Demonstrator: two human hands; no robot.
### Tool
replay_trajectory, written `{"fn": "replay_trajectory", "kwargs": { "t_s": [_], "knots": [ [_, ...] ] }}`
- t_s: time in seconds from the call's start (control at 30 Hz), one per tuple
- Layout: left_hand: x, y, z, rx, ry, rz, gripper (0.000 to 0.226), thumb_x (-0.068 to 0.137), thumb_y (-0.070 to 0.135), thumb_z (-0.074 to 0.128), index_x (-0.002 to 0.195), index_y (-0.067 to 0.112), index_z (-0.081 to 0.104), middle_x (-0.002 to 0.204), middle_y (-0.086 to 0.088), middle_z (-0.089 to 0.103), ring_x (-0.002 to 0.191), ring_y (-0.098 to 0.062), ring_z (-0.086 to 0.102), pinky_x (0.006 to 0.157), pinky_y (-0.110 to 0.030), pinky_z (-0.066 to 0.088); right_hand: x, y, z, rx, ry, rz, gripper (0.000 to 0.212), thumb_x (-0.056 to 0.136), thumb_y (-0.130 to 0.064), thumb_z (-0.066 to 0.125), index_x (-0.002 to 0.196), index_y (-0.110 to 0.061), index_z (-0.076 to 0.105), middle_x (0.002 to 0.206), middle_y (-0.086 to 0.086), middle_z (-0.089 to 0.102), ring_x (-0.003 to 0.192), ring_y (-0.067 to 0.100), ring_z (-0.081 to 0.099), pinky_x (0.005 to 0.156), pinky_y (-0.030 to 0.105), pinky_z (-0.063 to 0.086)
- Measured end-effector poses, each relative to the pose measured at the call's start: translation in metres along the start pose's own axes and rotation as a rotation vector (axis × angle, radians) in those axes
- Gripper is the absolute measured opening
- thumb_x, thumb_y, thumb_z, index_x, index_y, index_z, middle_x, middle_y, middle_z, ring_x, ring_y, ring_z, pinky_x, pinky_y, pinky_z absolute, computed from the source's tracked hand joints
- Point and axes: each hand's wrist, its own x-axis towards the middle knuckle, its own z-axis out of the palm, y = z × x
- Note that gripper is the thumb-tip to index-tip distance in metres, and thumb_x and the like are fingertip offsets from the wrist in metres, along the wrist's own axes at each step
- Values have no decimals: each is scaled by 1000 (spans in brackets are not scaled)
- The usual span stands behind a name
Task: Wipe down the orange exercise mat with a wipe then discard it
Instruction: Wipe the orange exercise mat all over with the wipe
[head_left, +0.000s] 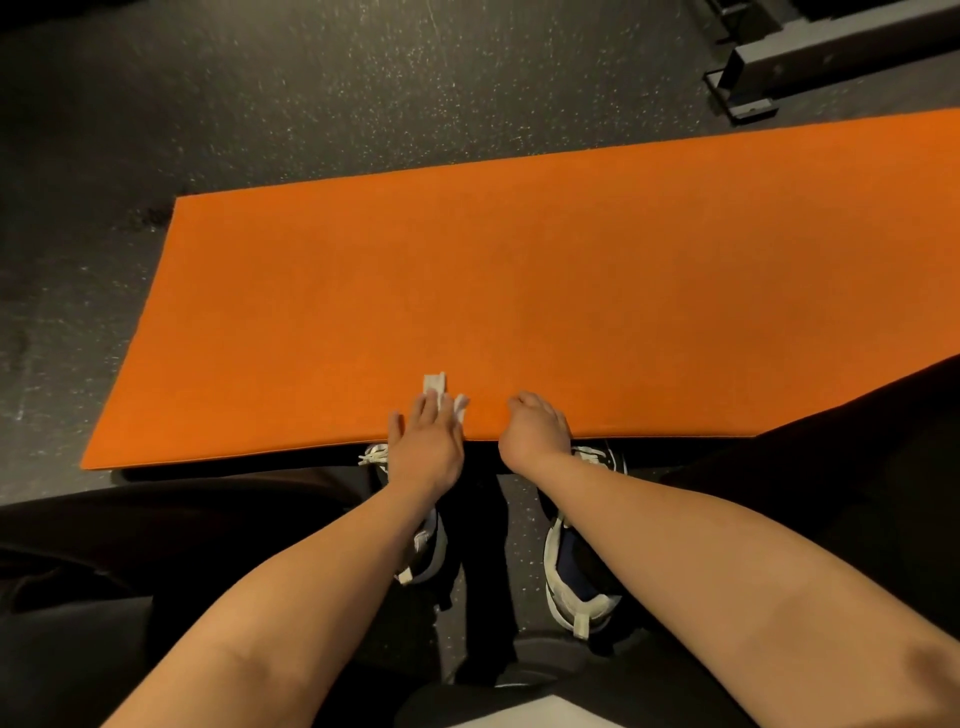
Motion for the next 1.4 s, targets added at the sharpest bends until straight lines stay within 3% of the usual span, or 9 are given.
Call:
{"fn": "replay_trajectory", "kwargs": {
  "t_s": [0.1,0.27,0.4,0.57,0.67,0.97,1.03,1.23,1.4],
  "knots": [
    [0,2,-1,-44,-8,-15,51,108,34,22,158,24,21,168,-6,12,155,-21,3,122,-52,8,0,-2,-2,45,26,14,54,101,-16,44,154,-12,36,165,4,25,152,24,19,124,39,15],
    [1,41,8,-72,-150,192,58,108,34,27,161,24,10,169,-1,0,155,-15,-6,123,-50,-5,6,1,-3,178,98,83,46,108,-29,38,151,-15,44,158,5,39,143,27,37,118,40,29],
    [2,35,8,-34,-141,313,60,106,30,30,161,28,7,169,1,1,155,-15,-2,124,-49,-4,5,0,-1,123,130,49,42,108,-26,35,148,-21,49,150,3,46,138,24,40,119,38,20],
    [5,0,-8,-35,19,68,52,108,32,22,159,31,16,168,-2,10,155,-21,3,123,-51,1,13,-7,9,81,51,-52,47,108,-23,36,154,-17,40,159,1,36,147,24,27,123,40,19],
    [14,-4,-12,-76,2,-95,54,107,30,23,160,27,15,169,-4,6,155,-23,-3,123,-53,1,16,-8,11,82,84,-59,46,107,-23,36,153,-17,41,159,0,35,148,23,23,123,37,15],
    [9,6,12,-96,-107,189,54,109,33,25,161,27,13,169,3,3,155,-15,-2,123,-51,-4,26,-13,17,74,132,-43,48,107,-23,38,154,-19,40,162,0,32,152,19,18,126,42,3],
    [13,-9,8,-70,-81,140,53,109,35,24,160,28,15,169,4,6,155,-17,2,123,-52,-2,27,-16,25,55,112,-74,48,106,-21,37,154,-18,40,162,1,32,152,20,18,126,42,5],
    [25,-59,-3,-155,-38,-260,55,107,33,22,160,23,13,169,-4,4,155,-23,-3,122,-57,1,30,-17,40,-34,117,-76,48,105,-23,37,153,-19,41,161,1,31,150,21,19,125,43,10],
    [24,-34,4,-172,-69,-96,54,108,33,22,160,24,13,169,-2,1,155,-19,-4,121,-56,-3,35,-31,44,-17,173,-134,47,105,-20,38,152,-16,43,157,1,38,146,22,24,123,42,17]
  ]
}}
